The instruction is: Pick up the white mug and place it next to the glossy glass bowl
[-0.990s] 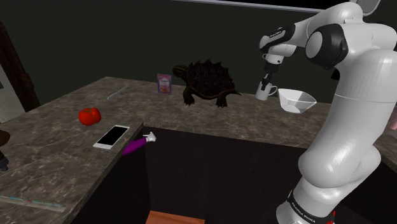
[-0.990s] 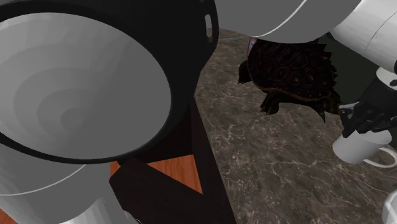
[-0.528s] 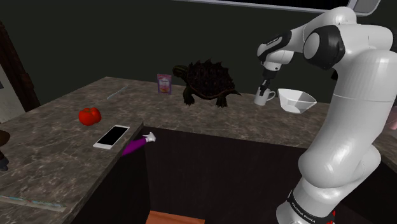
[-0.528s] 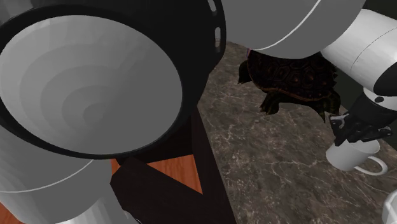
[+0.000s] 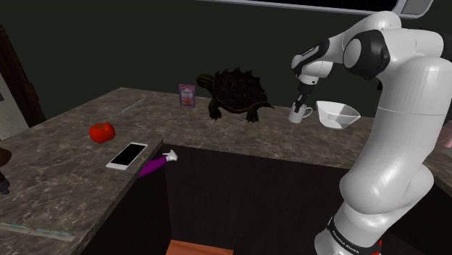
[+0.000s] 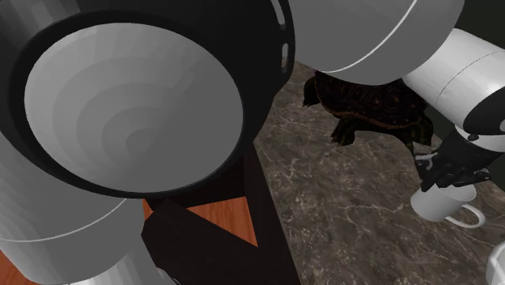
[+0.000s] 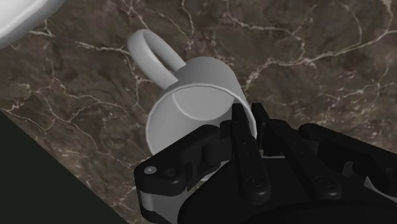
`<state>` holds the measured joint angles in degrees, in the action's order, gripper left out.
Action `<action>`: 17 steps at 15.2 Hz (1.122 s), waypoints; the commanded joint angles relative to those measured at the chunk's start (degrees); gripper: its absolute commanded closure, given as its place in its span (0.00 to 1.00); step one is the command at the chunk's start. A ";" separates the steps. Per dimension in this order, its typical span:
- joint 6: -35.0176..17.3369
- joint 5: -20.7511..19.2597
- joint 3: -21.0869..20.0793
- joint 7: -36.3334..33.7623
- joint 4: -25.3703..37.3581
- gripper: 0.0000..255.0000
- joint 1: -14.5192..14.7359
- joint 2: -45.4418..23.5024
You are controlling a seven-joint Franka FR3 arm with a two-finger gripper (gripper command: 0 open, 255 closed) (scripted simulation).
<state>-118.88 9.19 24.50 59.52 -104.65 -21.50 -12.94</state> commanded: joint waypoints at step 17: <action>6.46 -1.42 0.43 -0.93 4.40 0.00 0.09 2.34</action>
<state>-112.49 7.82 24.92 58.60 -100.23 -21.42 -10.67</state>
